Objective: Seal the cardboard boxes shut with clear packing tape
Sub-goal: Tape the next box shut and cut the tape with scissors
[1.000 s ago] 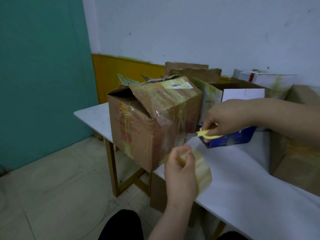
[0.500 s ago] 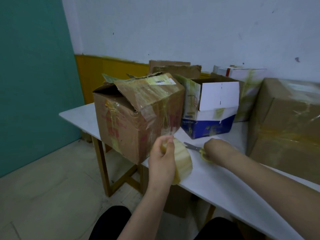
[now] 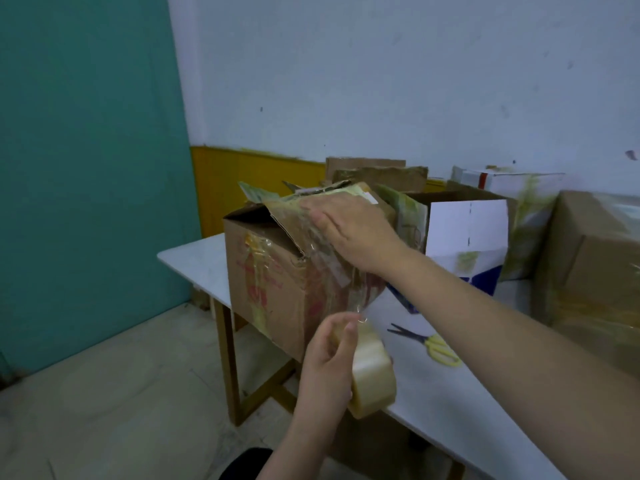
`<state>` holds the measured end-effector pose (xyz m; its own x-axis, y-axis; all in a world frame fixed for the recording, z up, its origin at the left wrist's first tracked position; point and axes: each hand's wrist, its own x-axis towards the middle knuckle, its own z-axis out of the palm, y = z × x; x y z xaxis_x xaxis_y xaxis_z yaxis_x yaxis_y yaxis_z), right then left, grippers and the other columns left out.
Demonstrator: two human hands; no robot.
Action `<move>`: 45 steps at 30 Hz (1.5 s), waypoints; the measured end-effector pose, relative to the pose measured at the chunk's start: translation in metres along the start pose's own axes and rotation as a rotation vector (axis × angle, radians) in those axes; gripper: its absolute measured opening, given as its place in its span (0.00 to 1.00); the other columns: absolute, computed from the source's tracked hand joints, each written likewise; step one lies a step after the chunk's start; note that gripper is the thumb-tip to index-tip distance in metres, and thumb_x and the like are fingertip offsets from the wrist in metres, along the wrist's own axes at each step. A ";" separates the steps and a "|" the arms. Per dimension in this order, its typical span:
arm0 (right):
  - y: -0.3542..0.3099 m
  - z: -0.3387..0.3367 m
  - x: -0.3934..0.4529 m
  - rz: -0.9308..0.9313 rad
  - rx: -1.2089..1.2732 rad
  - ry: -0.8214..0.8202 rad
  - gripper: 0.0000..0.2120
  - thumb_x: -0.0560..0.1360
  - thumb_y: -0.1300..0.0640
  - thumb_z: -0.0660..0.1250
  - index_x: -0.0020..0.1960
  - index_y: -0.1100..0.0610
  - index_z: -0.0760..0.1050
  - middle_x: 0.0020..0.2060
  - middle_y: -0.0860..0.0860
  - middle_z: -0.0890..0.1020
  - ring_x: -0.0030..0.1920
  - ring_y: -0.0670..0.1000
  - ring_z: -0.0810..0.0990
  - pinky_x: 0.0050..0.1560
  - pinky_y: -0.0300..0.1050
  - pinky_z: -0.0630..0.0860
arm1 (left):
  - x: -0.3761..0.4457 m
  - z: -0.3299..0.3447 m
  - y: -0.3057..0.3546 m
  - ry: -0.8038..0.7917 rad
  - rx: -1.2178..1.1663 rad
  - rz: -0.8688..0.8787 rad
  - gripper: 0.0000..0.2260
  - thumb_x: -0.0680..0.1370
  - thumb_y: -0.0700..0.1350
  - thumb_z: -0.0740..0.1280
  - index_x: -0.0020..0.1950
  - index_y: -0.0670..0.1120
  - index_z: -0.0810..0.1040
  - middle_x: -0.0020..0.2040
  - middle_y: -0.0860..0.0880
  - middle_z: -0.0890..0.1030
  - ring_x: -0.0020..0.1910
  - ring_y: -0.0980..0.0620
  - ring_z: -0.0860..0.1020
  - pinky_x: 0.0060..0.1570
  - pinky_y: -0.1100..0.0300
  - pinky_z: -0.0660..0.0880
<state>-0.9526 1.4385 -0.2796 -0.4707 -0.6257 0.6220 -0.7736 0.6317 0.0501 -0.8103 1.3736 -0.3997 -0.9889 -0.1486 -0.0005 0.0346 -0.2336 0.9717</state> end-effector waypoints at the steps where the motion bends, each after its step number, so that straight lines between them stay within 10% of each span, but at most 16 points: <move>1: 0.001 0.014 0.004 -0.014 0.000 -0.044 0.29 0.83 0.39 0.44 0.72 0.50 0.72 0.69 0.47 0.76 0.68 0.50 0.73 0.68 0.52 0.68 | 0.000 -0.002 -0.001 0.001 -0.020 0.000 0.08 0.77 0.63 0.65 0.50 0.63 0.81 0.51 0.45 0.85 0.51 0.41 0.85 0.55 0.37 0.80; 11: 0.014 0.078 -0.042 -0.097 -0.008 0.195 0.30 0.83 0.41 0.46 0.75 0.60 0.65 0.71 0.56 0.70 0.71 0.56 0.68 0.72 0.58 0.63 | -0.002 -0.008 -0.006 -0.039 -0.085 0.094 0.08 0.84 0.47 0.61 0.58 0.48 0.78 0.45 0.41 0.86 0.44 0.41 0.86 0.46 0.46 0.83; 21: 0.052 0.070 -0.095 -0.352 -0.482 -0.104 0.35 0.83 0.46 0.58 0.81 0.54 0.45 0.81 0.57 0.45 0.80 0.58 0.46 0.78 0.60 0.53 | -0.011 -0.007 -0.002 -0.063 -0.110 0.109 0.08 0.84 0.45 0.61 0.59 0.46 0.77 0.46 0.39 0.85 0.42 0.41 0.86 0.42 0.53 0.83; 27: 0.042 0.019 -0.063 -0.313 -0.305 0.162 0.23 0.81 0.57 0.58 0.75 0.60 0.67 0.69 0.56 0.74 0.67 0.55 0.73 0.71 0.53 0.68 | -0.009 -0.011 -0.002 -0.041 -0.152 0.077 0.07 0.84 0.45 0.61 0.58 0.47 0.78 0.47 0.36 0.84 0.43 0.39 0.86 0.40 0.53 0.83; 34: 0.008 0.034 -0.019 -0.292 -0.065 -0.155 0.25 0.85 0.44 0.49 0.79 0.52 0.60 0.76 0.47 0.66 0.76 0.46 0.63 0.74 0.51 0.64 | -0.006 -0.014 -0.006 -0.057 -0.057 0.110 0.09 0.83 0.50 0.62 0.59 0.49 0.77 0.48 0.43 0.86 0.46 0.42 0.86 0.51 0.40 0.82; 41: -0.012 0.011 0.011 -0.088 0.031 -0.270 0.31 0.78 0.30 0.45 0.72 0.42 0.70 0.63 0.41 0.74 0.59 0.45 0.70 0.56 0.45 0.70 | -0.006 -0.012 -0.005 -0.072 -0.089 0.098 0.08 0.84 0.47 0.61 0.60 0.47 0.77 0.46 0.40 0.86 0.44 0.41 0.86 0.50 0.42 0.82; 45: -0.021 0.006 0.063 0.091 0.216 -0.402 0.32 0.79 0.31 0.46 0.71 0.48 0.73 0.69 0.48 0.75 0.68 0.50 0.72 0.68 0.50 0.67 | -0.004 -0.012 -0.002 -0.076 -0.113 0.057 0.08 0.84 0.46 0.61 0.60 0.46 0.77 0.46 0.39 0.86 0.45 0.39 0.86 0.49 0.44 0.83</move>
<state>-0.9687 1.3834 -0.2458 -0.6349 -0.7268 0.2620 -0.7721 0.6091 -0.1813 -0.8048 1.3633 -0.4047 -0.9929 -0.0923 0.0756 0.1024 -0.3342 0.9369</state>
